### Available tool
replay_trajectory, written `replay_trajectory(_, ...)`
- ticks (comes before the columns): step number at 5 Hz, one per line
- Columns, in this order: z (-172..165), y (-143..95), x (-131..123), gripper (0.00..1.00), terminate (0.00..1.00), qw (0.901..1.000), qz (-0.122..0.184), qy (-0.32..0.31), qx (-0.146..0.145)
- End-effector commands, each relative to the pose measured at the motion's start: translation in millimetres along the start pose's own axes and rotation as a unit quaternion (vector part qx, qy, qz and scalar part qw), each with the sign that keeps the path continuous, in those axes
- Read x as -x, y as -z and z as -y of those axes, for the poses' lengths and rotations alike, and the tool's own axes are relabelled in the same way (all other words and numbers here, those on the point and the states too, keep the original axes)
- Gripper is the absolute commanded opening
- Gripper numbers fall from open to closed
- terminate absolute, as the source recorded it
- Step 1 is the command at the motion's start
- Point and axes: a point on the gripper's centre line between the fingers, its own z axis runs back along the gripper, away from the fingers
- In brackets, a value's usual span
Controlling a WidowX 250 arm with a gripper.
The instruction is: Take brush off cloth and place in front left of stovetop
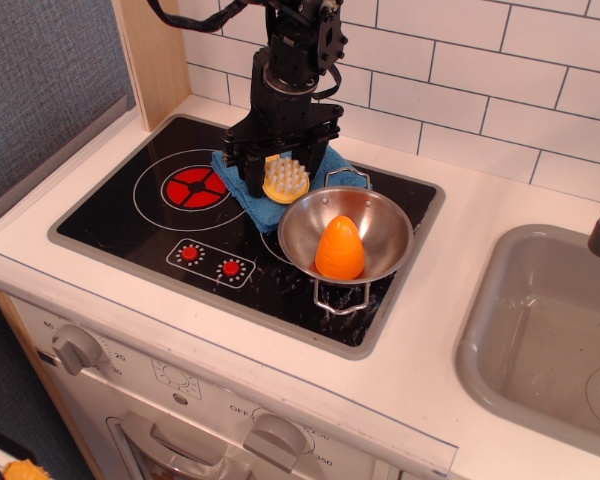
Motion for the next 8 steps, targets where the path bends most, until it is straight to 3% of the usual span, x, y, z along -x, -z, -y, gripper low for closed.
replay_trajectory(1, -3.6, -14.4, -2.4, 0.0, 0.0, 0.9998, 0.01, -0.003, 0.018)
replay_trajectory(4, -5.2, -61.0, -12.8, 0.0, 0.0, 0.9974, 0.045, -0.002, 0.056)
replay_trajectory(6, -53.6, -103.5, -7.4, 0.0, 0.0, 0.9953, 0.068, -0.045, 0.053)
replay_trajectory(7, -86.7, -111.6, 4.6, 0.0, 0.0, 0.9939, 0.067, -0.076, 0.043)
replay_trajectory(8, -109.6, -96.4, 9.3, 0.0, 0.0, 0.9931, 0.059, -0.098, 0.027)
